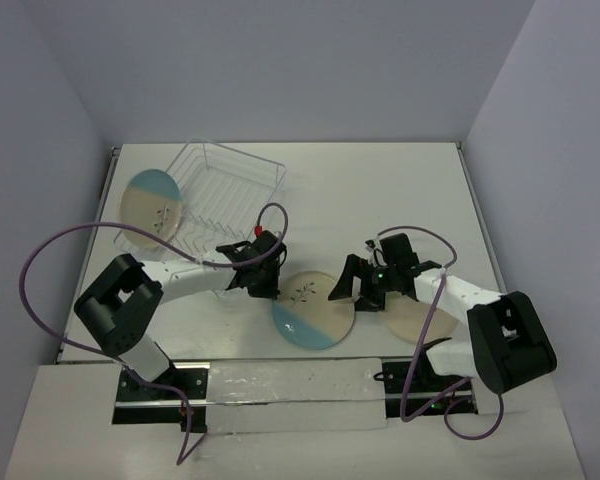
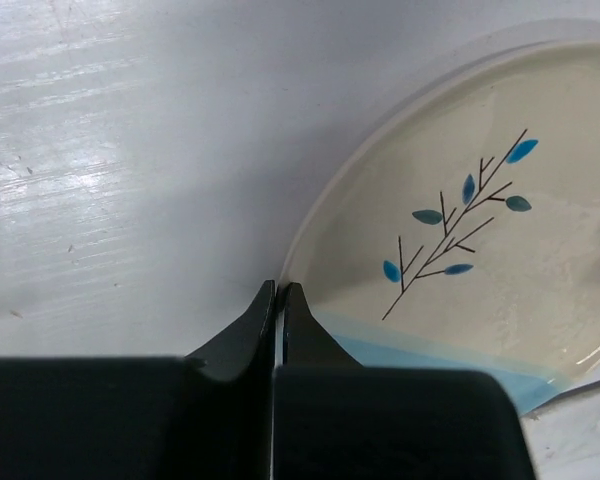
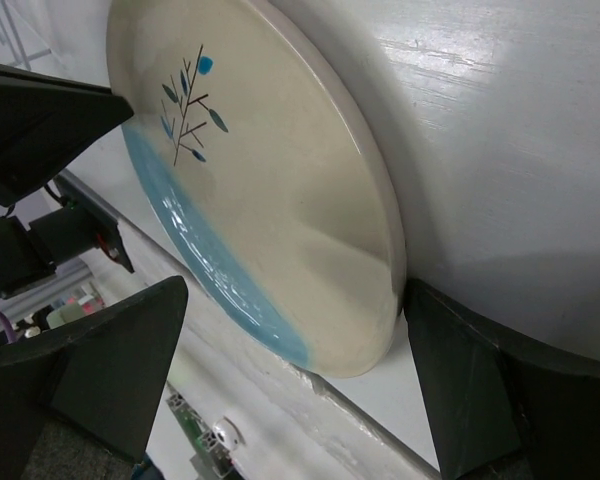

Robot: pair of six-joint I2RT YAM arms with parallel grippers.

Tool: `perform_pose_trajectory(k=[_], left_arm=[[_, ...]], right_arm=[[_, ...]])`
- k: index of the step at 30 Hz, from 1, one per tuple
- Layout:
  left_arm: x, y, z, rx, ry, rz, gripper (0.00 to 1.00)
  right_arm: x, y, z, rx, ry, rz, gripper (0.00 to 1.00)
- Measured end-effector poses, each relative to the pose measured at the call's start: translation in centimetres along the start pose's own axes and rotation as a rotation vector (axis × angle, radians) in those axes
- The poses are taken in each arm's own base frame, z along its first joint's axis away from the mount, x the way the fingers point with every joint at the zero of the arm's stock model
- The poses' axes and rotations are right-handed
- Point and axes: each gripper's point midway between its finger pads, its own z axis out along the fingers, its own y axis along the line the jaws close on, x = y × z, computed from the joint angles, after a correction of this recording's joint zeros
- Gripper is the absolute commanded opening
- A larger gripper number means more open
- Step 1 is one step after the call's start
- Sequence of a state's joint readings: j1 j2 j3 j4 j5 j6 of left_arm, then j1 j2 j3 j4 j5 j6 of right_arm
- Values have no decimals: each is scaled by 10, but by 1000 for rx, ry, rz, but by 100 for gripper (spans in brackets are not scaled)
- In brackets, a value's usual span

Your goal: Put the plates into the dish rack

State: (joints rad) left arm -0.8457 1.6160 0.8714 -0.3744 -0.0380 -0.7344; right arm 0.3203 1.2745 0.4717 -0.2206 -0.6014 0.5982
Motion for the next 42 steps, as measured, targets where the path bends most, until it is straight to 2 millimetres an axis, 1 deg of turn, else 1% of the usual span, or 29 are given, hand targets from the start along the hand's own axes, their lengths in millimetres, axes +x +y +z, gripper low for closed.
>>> perform_pose_trajectory(k=[2,8,12,19,22,26,31,35,38,40,42], left_arm=[[0,-1,0,-24,1,9,0],[0,-4,2,-79,3,47,0],[1,-4,3,-85,6,50,0],[3,-2,5,-87,9,51,0],[4,-1,5,-88,8,50,0],[4,-1,5,-81,1,46,0],[4,0,5,-67,-15,43,0],[3,0,5,-62,-22,41,0],[2,-1,5,-53,-33,40,0],[0,-5,6,-30,-42,34,0],[-2,-25,11,52,-49,20,0]], right_arm=[[0,-1,0,6,-3,-4,96],[1,-2,-2,8,1,-26,83],[5,1,-7,-6,5,-50,81],[1,26,-29,-80,-71,-124,74],[-2,33,-34,-104,-92,-138,71],[-3,36,-35,-106,-93,-110,62],[-12,44,-33,-138,-115,-54,59],[-19,57,-35,-189,-136,-49,55],[-22,61,-34,-205,-140,-43,53],[-22,60,-32,-206,-135,-31,51],[-23,60,-30,-205,-130,-22,49]])
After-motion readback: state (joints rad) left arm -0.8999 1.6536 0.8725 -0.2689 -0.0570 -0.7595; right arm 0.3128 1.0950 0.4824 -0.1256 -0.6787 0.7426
